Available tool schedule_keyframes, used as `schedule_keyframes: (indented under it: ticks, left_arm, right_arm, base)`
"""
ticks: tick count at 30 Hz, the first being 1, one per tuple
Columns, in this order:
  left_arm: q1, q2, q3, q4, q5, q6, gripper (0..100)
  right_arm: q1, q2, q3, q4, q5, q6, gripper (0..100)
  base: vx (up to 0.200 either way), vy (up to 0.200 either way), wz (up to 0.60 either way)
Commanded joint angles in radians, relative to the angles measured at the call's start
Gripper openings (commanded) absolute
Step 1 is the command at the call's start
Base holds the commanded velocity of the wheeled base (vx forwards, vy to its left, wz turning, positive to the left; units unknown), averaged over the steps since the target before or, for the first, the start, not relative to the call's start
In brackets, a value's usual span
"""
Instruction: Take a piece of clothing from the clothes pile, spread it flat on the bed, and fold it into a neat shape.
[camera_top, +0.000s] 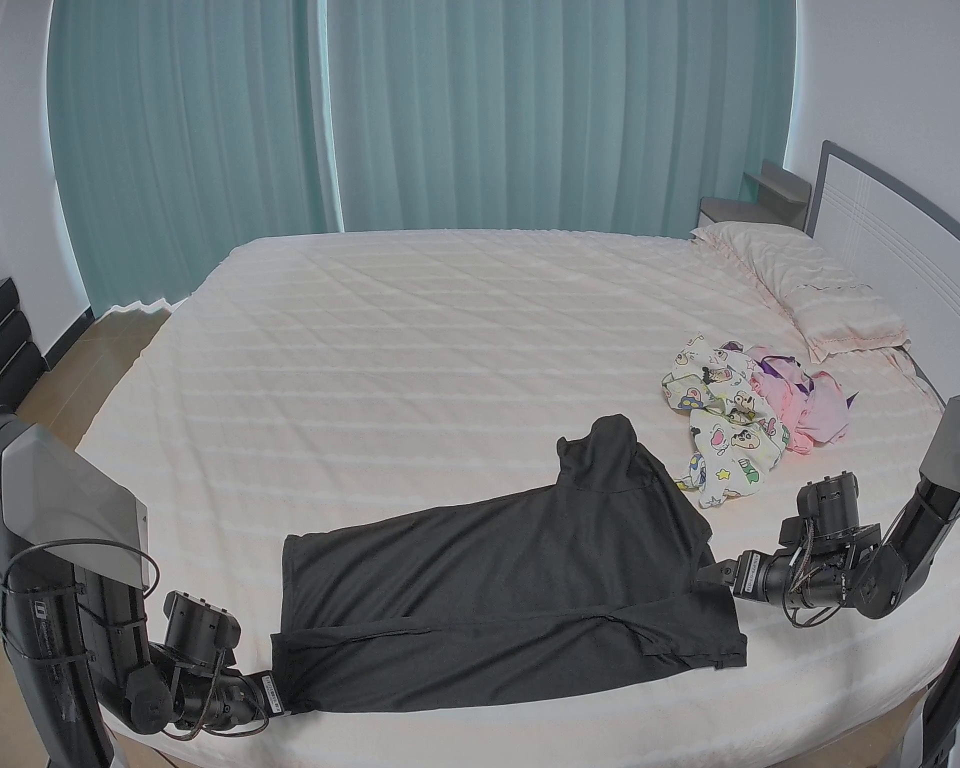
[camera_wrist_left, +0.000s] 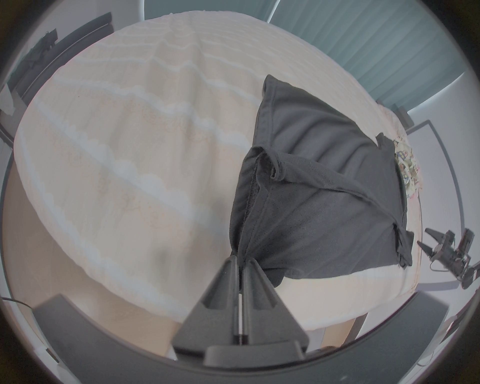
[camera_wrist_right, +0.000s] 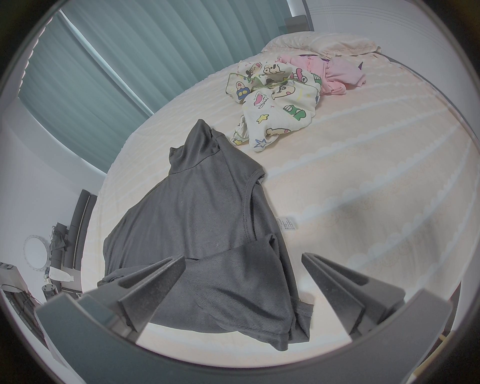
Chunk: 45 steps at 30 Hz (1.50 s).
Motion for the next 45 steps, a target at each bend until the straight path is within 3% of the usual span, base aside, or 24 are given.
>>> schedule_keyframes:
  ticks: [1,8,9,17,22,24,32,45]
  left_arm:
    - [0.005,-0.043,0.016,0.033,0.001,0.022,0]
    - [0.005,-0.046,0.016,0.073,0.021,0.043,0]
    - [0.005,-0.046,0.016,0.073,0.021,0.043,100]
    - [0.043,-0.112,0.013,0.084,0.017,0.059,100]
    - [0.104,-0.204,-0.01,0.087,-0.051,0.049,100]
    - [0.124,-0.222,-0.054,0.09,-0.071,0.002,100]
    - [0.095,-0.173,-0.169,0.09,-0.074,-0.175,100]
    - [0.055,-0.05,-0.211,0.087,-0.051,-0.184,100]
  right_arm:
    - [0.0,0.004,0.001,-0.001,0.0,0.001,100]
    - [0.0,0.004,0.001,0.001,-0.001,0.001,100]
    - [0.0,0.004,0.001,0.001,-0.001,0.001,100]
    - [0.0,0.002,0.001,0.001,-0.001,0.001,100]
    - [0.0,0.004,0.001,-0.001,-0.001,0.001,100]
    - [0.0,0.005,-0.001,-0.001,-0.001,0.001,100]
    - [0.002,0.025,-0.002,-0.002,-0.001,-0.001,100]
    - [0.007,0.041,-0.007,-0.002,-0.006,-0.001,100]
  base:
    - [0.0,0.0,0.0]
    - [0.0,0.0,0.0]
    - [0.0,0.0,0.0]
    - [0.0,0.0,0.0]
    - [0.0,0.0,0.0]
    - [0.0,0.0,0.0]
    - [0.0,0.0,0.0]
    - [0.0,0.0,0.0]
